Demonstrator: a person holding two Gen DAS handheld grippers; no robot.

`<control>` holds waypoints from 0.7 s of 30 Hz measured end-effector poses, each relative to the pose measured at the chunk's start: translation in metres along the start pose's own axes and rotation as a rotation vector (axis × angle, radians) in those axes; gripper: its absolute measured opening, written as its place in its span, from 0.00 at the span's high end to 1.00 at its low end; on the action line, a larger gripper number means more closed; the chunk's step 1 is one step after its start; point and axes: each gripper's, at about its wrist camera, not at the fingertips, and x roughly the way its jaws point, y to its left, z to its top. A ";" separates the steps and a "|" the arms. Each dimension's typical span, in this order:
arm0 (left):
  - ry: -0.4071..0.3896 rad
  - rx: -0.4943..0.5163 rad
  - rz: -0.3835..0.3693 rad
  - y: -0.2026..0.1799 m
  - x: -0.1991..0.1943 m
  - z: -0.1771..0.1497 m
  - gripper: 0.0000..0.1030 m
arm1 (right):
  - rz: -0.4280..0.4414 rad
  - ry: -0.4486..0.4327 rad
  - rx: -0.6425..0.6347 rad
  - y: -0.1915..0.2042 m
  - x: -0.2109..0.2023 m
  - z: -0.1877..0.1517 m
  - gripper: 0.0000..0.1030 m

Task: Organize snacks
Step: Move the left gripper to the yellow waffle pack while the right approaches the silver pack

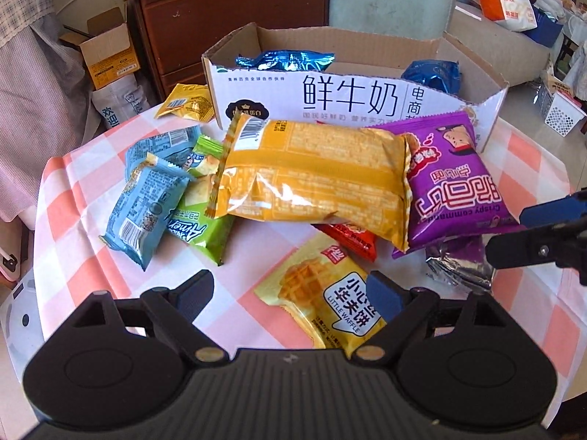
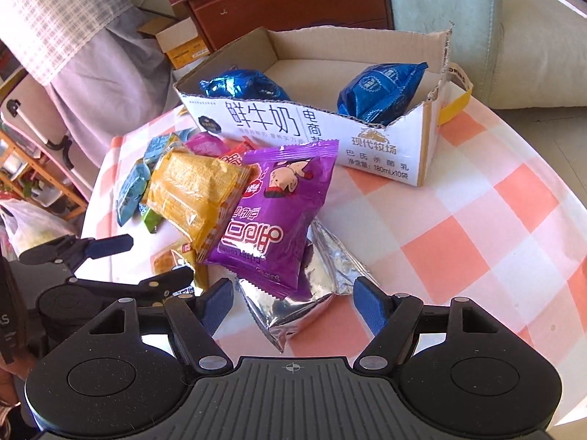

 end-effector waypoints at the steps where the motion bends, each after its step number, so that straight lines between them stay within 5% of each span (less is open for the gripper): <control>1: 0.001 -0.002 0.000 0.000 0.002 0.000 0.12 | 0.000 -0.001 -0.017 0.002 0.002 -0.001 0.27; 12: 0.042 -0.050 0.005 0.020 -0.001 -0.010 0.11 | -0.020 -0.043 -0.112 0.012 0.024 -0.006 0.23; 21: 0.057 -0.049 0.051 0.033 -0.015 -0.015 0.14 | 0.067 0.059 -0.196 0.034 0.019 -0.018 0.24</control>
